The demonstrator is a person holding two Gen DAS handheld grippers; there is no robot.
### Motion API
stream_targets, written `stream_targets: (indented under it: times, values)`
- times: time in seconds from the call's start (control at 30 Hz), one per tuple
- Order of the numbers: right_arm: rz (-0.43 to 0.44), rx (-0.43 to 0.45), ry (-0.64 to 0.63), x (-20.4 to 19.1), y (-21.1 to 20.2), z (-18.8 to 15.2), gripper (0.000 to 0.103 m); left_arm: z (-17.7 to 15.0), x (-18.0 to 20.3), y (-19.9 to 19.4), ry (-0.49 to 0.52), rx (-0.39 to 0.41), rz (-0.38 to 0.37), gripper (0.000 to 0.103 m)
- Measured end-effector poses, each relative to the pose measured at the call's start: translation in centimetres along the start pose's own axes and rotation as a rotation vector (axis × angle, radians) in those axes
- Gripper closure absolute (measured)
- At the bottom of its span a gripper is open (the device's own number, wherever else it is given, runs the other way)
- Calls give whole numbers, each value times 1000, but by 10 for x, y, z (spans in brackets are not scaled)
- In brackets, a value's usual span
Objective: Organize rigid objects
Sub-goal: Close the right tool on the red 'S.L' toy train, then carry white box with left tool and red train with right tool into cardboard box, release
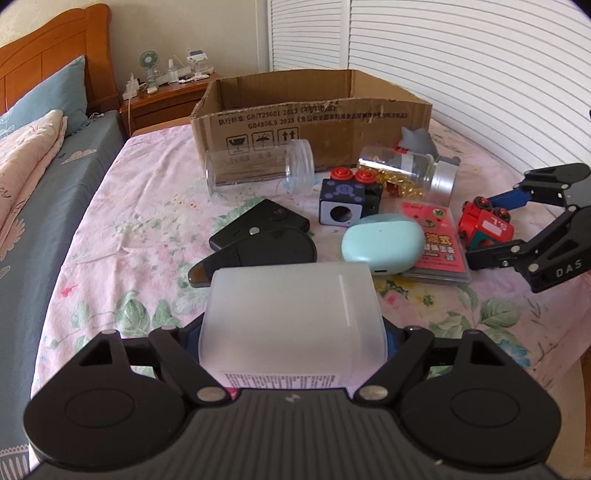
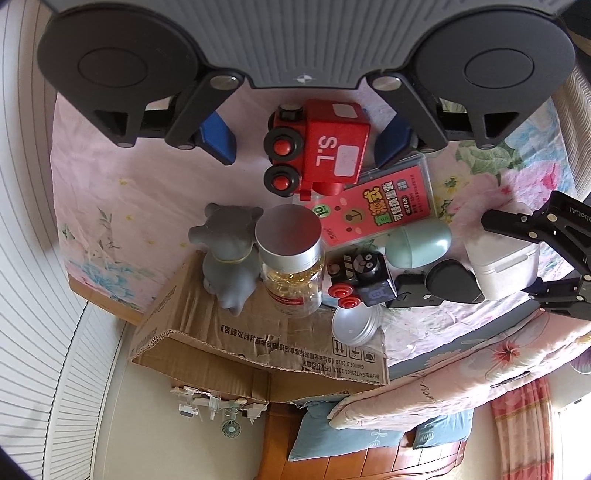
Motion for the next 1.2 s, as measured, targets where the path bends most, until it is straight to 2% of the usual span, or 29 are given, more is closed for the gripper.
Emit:
stream_targets:
  times: [0.17,0.33,0.53,0.7,0.93,1.1,1.2]
  values:
    - [3,0,-17,-6,-3,1,32,3,-1,-9,24,15,0,20]
    - [1,-8,-13,-8,-6,1,48,4,-2,-10,26,3,-13,20]
    - [-12,-17,11,-7,-10,0,49,8,-1,-16,56,-3,-29,20]
    - [-19,-18,6,-8,-21,6,49,25,-5,-25,87,-10,-70,20]
    - [-30,17,-2,-5,-47,30,49,74,-11,-31,166,16,-80,20]
    - [-46,72,-4,3,-62,60,49,130,-10,-24,214,69,-98,20]
    - [-56,94,7,9,-62,79,49,169,-10,-7,230,95,-91,20]
Point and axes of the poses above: each gripper's, at about its wrist camera, not at the fingertips, and y roughly the way its jaws point, x to its right, z to its top, the point moved 2 cm from there along y, roughly the way its jaws point, and after that the axes turned 3 degrees about -x, right-handed, at the moved point
